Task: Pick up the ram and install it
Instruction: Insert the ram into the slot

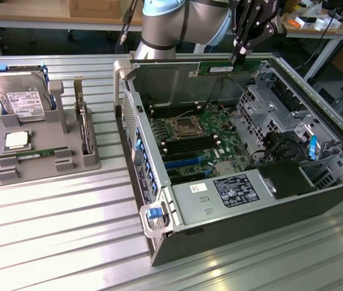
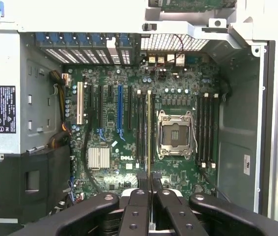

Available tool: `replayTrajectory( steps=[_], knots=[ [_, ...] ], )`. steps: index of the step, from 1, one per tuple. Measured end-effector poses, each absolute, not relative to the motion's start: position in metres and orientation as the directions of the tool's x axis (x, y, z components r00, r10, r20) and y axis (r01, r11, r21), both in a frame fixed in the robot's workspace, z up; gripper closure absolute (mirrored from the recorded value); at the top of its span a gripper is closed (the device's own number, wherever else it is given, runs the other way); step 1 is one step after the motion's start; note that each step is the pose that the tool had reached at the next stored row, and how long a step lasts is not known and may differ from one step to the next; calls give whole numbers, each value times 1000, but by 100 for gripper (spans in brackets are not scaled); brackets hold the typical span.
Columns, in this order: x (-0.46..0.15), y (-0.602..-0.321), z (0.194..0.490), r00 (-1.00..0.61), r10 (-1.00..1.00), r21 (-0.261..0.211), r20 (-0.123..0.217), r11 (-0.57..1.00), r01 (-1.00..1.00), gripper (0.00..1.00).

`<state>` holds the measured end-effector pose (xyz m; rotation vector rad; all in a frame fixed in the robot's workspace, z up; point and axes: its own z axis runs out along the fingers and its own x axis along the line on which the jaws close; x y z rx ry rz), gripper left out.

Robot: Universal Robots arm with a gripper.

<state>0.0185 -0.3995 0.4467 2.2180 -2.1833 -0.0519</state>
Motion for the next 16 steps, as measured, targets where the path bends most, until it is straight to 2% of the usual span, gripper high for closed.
replayTrajectory(
  steps=[16],
  knots=[
    [18,-399,433,16,-1000,44,-4,-16,-999,88]
  ],
)
